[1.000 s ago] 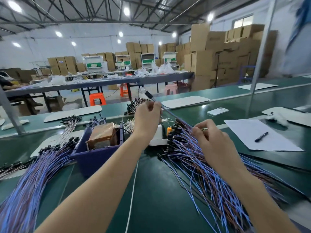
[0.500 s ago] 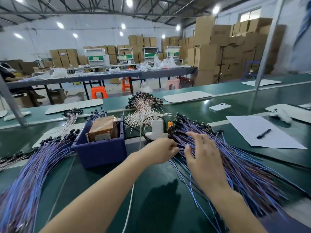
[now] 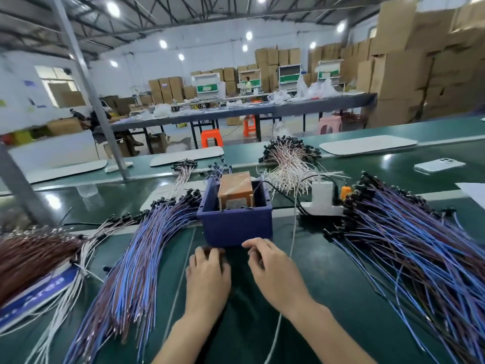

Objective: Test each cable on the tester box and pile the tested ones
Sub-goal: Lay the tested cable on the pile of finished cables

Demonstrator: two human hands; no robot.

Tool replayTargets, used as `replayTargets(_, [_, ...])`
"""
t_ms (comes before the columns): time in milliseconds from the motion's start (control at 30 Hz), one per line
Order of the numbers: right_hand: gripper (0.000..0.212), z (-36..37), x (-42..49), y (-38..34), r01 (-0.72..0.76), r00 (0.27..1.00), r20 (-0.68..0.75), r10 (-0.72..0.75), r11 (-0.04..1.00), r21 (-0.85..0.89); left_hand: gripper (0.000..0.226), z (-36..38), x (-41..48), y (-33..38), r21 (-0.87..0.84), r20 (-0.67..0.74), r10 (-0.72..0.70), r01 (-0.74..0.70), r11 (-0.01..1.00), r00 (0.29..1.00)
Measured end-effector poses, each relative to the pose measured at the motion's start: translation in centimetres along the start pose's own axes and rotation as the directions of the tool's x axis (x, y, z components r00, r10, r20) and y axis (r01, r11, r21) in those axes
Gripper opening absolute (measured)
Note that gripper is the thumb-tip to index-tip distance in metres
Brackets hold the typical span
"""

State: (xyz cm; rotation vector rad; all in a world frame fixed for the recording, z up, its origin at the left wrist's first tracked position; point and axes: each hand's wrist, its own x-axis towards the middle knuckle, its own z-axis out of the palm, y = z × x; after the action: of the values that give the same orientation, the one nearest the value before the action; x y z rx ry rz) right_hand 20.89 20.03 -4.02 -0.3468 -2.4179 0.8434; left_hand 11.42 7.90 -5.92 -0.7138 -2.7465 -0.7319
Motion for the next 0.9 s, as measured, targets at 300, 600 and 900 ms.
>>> replayTargets(300, [0.023, 2.8, 3.4, 2.9, -0.172, 0.972, 0.183, 0.151, 0.980, 0.103, 0.048, 1.5, 5.5, -2.1, 0.064, -0.017, -0.319, 0.319, 0.946, 0.948])
replayTargets(600, [0.035, 2.5, 4.0, 4.6, -0.255, 0.967, 0.106, 0.233, 0.855, 0.451, 0.048, 2.1, 11.2, -3.9, 0.139, -0.128, -0.232, 0.249, 0.958, 0.964])
replayTargets(900, [0.037, 2.3, 4.3, 4.9, -0.271, 0.961, 0.107, 0.255, 0.793, 0.546, 0.040, 1.8, 13.3, -5.5, 0.118, -0.162, -0.124, 0.144, 0.983, 0.979])
